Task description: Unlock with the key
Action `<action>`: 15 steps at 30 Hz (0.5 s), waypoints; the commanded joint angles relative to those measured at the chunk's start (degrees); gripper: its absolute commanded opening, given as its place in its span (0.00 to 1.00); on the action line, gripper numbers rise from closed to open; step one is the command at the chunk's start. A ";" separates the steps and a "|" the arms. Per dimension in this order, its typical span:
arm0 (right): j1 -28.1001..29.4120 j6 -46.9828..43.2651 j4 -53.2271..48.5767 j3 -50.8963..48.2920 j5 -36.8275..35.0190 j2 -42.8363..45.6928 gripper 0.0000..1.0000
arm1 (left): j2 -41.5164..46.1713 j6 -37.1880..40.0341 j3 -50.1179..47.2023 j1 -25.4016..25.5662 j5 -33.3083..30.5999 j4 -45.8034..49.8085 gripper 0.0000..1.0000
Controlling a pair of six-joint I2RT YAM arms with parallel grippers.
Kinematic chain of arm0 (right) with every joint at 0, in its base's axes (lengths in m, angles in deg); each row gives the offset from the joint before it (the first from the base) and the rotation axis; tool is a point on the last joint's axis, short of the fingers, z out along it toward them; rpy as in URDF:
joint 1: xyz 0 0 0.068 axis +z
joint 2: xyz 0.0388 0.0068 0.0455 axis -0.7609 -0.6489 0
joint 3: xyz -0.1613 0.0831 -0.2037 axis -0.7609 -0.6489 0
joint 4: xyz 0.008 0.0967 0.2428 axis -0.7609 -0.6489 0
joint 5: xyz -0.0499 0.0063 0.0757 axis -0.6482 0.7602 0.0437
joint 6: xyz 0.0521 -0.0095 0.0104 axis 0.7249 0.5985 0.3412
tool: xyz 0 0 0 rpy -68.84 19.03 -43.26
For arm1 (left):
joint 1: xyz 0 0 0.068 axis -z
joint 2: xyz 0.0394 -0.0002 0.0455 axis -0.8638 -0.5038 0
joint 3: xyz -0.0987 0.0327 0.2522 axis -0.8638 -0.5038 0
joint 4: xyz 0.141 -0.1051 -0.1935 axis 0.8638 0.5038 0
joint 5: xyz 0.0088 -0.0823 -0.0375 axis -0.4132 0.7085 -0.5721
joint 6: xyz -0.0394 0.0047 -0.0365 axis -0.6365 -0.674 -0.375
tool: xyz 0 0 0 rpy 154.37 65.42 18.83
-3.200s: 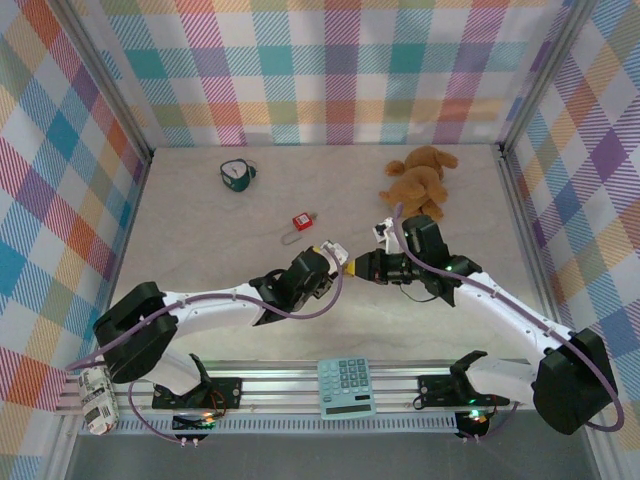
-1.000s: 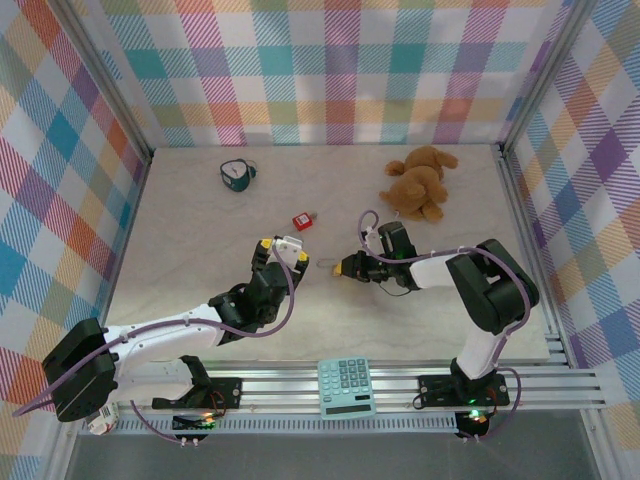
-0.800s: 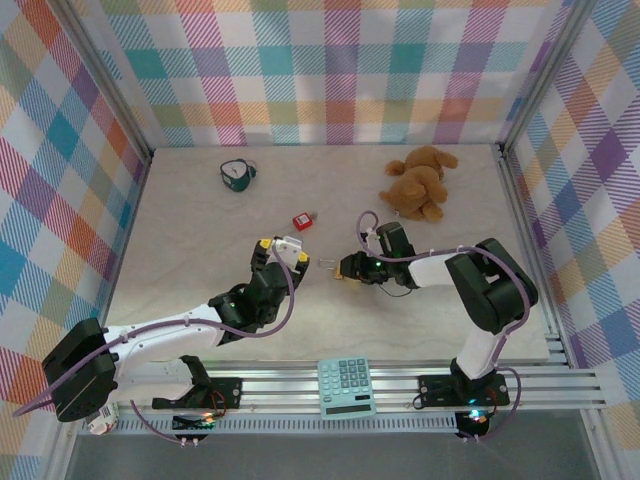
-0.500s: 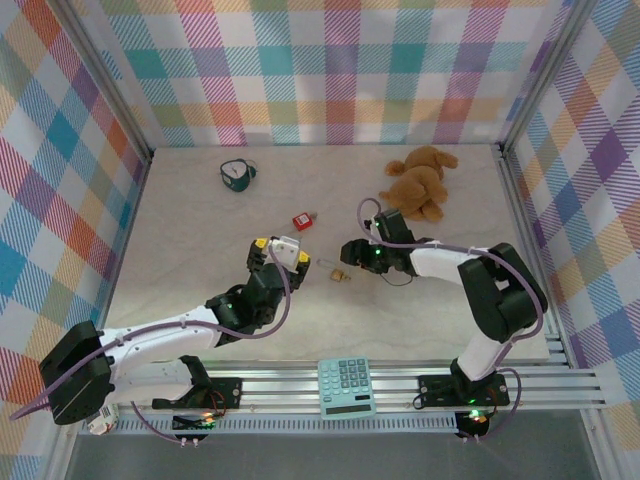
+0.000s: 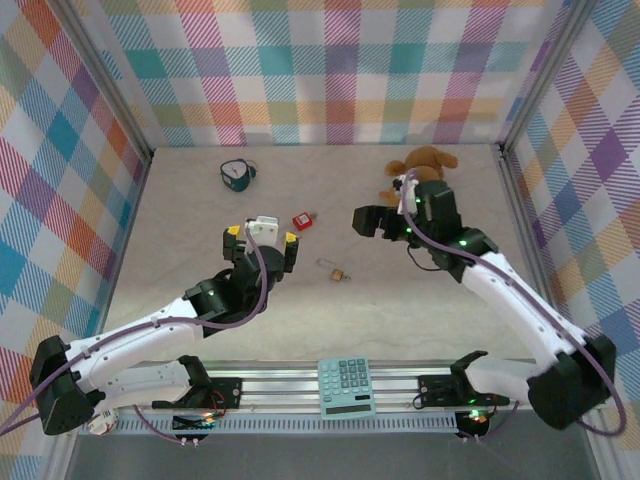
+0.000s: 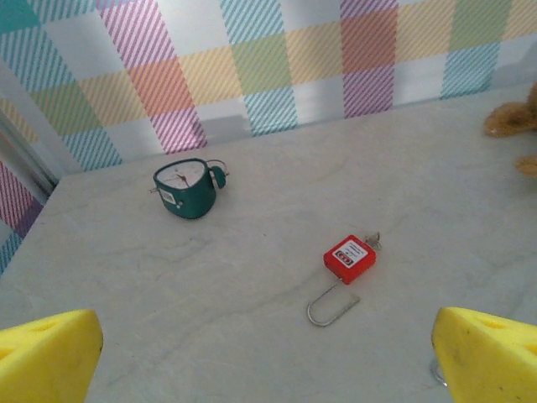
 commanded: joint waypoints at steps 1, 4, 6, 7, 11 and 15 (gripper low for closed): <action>0.47 -5.56 -4.16 1.06 -4.02 3.95 0.99 | 1.64 -1.16 0.24 -0.35 7.29 3.29 1.00; 0.47 -9.34 -5.89 2.70 -5.84 5.46 0.99 | 2.17 1.15 -2.07 -0.36 5.31 -1.74 1.00; 0.45 -11.20 -4.68 1.02 -11.18 6.09 0.99 | 1.96 8.52 -7.47 -0.37 3.40 -14.24 1.00; 0.47 -12.39 -3.28 -0.50 -14.30 6.36 0.99 | 1.92 14.13 -10.89 -0.46 4.93 -21.45 1.00; 0.09 -18.38 5.37 -9.29 -25.24 7.83 0.99 | 2.65 30.99 -25.13 -3.34 16.86 -45.22 1.00; -1.20 -29.02 19.09 -20.43 -24.76 9.66 0.99 | 2.92 25.71 -30.92 -12.77 20.75 -50.97 1.00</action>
